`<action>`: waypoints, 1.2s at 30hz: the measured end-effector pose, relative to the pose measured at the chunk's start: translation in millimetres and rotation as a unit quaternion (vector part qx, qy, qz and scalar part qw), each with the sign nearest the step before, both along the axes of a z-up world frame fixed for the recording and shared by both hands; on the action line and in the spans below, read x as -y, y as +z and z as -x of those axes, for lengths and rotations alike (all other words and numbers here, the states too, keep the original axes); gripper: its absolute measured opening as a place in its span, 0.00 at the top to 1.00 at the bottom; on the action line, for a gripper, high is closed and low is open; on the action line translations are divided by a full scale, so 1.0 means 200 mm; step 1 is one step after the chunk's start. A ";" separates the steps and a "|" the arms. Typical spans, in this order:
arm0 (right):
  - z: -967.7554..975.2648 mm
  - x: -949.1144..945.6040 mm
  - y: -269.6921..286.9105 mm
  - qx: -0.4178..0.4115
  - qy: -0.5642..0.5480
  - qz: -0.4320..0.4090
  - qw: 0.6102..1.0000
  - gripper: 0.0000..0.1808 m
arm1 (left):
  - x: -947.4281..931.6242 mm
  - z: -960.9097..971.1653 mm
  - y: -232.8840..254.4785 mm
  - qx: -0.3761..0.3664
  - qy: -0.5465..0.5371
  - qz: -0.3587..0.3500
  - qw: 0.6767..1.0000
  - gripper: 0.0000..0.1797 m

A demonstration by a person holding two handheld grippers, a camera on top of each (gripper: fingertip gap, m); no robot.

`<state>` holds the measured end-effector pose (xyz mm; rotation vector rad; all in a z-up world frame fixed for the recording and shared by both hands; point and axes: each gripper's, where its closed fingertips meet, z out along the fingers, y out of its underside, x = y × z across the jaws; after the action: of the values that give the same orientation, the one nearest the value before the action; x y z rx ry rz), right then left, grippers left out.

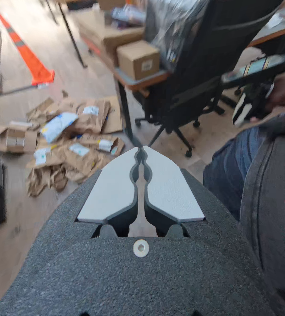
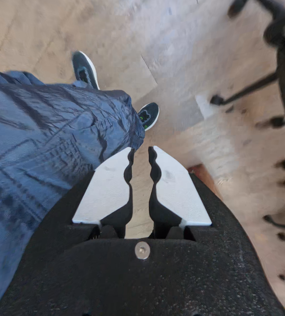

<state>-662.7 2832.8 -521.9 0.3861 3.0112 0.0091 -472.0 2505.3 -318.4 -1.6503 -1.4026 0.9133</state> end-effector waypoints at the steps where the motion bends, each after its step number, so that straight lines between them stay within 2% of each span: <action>1: -0.05 0.33 0.03 0.000 0.043 0.018 0.999 0.91 | 0.19 -0.21 -0.13 0.040 0.025 -0.015 0.999 1.00; 3: -0.20 0.99 0.08 0.005 0.136 0.055 0.989 0.91 | 0.53 -0.68 -0.43 0.116 0.084 -0.052 0.988 1.00; 5: -0.41 1.58 0.10 0.013 0.236 0.073 0.969 0.91 | 0.76 -1.20 -0.74 0.196 0.159 -0.107 0.962 1.00; 7: -0.63 2.08 0.09 0.013 0.342 0.073 0.937 0.91 | 0.83 -1.71 -1.00 0.267 0.238 -0.221 0.907 1.00; 8: -0.75 2.31 0.07 0.013 0.391 0.073 0.917 0.91 | 0.83 -1.92 -1.09 0.272 0.284 -0.282 0.875 1.00; 12: -1.17 3.10 -0.12 0.014 0.529 0.054 0.847 0.91 | 0.84 -2.52 -1.25 0.201 0.456 -0.450 0.741 1.00; 14: -1.35 3.44 -0.22 0.015 0.555 0.022 0.832 0.91 | 0.81 -2.73 -1.22 0.166 0.526 -0.533 0.641 1.00; 15: -1.43 3.59 -0.24 0.017 0.561 -0.001 0.827 0.91 | 0.83 -2.82 -1.17 0.144 0.562 -0.562 0.590 1.00; 16: -1.53 3.77 -0.25 0.017 0.568 -0.013 0.823 0.91 | 0.91 -2.90 -1.10 0.106 0.599 -0.565 0.558 1.00; 17: -1.66 3.96 -0.26 0.019 0.574 -0.014 0.819 0.91 | 1.03 -2.98 -1.04 0.062 0.631 -0.553 0.541 1.00; 19: -1.98 4.36 -0.24 0.038 0.592 -0.017 0.805 0.90 | 1.29 -3.15 -0.95 0.020 0.668 -0.531 0.522 1.00; 21: -2.33 4.77 -0.19 0.037 0.643 -0.008 0.765 0.90 | 1.52 -3.34 -0.89 0.026 0.698 -0.501 0.512 1.00; 22: -2.53 4.98 -0.16 0.036 0.673 0.003 0.739 0.90 | 1.64 -3.44 -0.89 0.036 0.717 -0.487 0.497 1.00; 24: -2.96 5.39 -0.11 0.037 0.717 0.032 0.695 0.89 | 1.88 -3.63 -0.91 0.035 0.740 -0.475 0.474 1.00; 27: -3.62 5.95 -0.10 0.045 0.748 0.073 0.659 0.89 | 2.24 -3.92 -1.07 0.017 0.746 -0.484 0.458 1.00; 29: -4.02 6.28 -0.11 0.036 0.755 0.089 0.648 0.89 | 2.44 -4.11 -1.20 0.016 0.729 -0.514 0.452 1.00; 31: -4.39 6.52 -0.07 0.034 0.735 0.088 0.671 0.88 | 2.61 -4.28 -1.24 0.028 0.692 -0.568 0.444 1.00; 33: -4.82 6.69 0.03 0.075 0.700 0.109 0.702 0.88 | 2.89 -4.61 -1.17 0.039 0.699 -0.553 0.452 1.00; 34: -5.04 6.76 0.07 0.096 0.695 0.118 0.703 0.88 | 3.07 -4.80 -1.12 0.033 0.707 -0.536 0.461 1.00; 36: -5.46 6.91 0.14 0.116 0.722 0.137 0.668 0.88 | 3.46 -5.17 -0.99 0.020 0.718 -0.502 0.481 1.00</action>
<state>429.5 1450.4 -494.2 -1.8171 2.1297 -0.2298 562.4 1812.5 -516.4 0.7376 -2.5088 0.4369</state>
